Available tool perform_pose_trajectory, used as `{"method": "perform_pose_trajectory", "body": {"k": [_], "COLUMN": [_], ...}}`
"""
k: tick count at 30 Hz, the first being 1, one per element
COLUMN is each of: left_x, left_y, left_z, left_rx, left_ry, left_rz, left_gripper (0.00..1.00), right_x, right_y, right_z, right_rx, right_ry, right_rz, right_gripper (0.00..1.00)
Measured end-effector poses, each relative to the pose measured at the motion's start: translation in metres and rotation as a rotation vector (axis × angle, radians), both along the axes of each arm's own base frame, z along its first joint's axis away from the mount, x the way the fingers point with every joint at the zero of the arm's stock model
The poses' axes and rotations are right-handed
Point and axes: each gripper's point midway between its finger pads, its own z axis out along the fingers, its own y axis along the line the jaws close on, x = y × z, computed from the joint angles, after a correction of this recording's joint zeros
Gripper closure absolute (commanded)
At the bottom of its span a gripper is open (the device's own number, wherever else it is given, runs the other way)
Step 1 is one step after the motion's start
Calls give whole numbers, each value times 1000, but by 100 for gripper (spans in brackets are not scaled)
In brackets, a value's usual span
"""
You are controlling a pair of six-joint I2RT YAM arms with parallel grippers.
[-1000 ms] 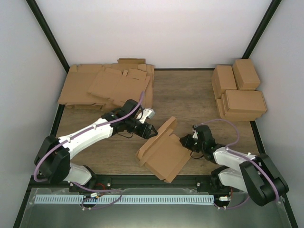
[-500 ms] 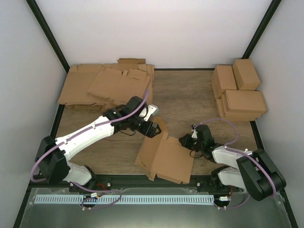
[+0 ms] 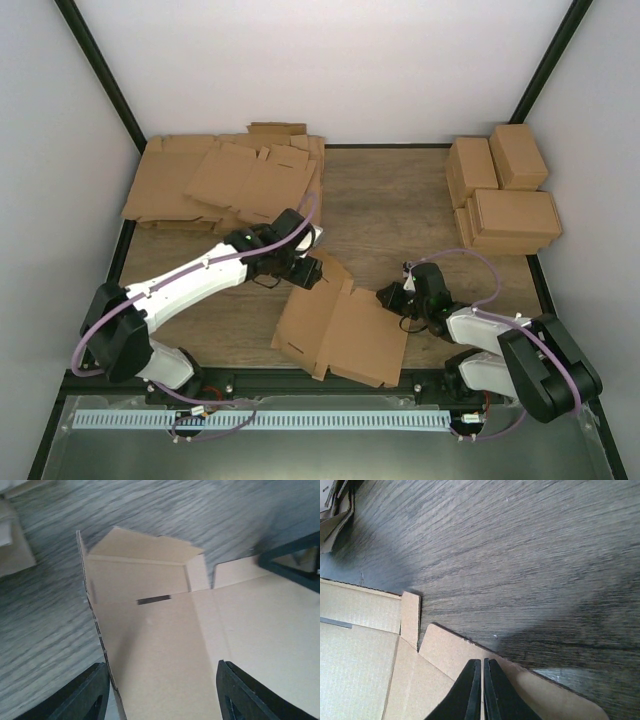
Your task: Fold the paper box
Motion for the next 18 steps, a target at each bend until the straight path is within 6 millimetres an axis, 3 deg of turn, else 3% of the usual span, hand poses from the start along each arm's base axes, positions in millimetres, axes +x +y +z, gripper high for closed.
{"method": "perform_pose_trajectory", "body": {"k": [6, 12, 14, 18], "left_x": [3, -8, -9, -5], "left_y": [26, 54, 59, 68], "left_z": [-21, -50, -50, -38], "left_rx": [130, 191, 177, 117], "left_ry": [-31, -4, -9, -38], "left_rz": [74, 130, 153, 214], "left_gripper": [31, 12, 2, 0], "right_x": [0, 0, 0, 0], "right_y": [0, 0, 0, 0], "right_z": [0, 0, 0, 0], "right_rx": [-1, 0, 0, 0], "right_ry": [-2, -2, -2, -2], "right_rz": [2, 3, 3, 4], "right_gripper": [95, 95, 95, 95]}}
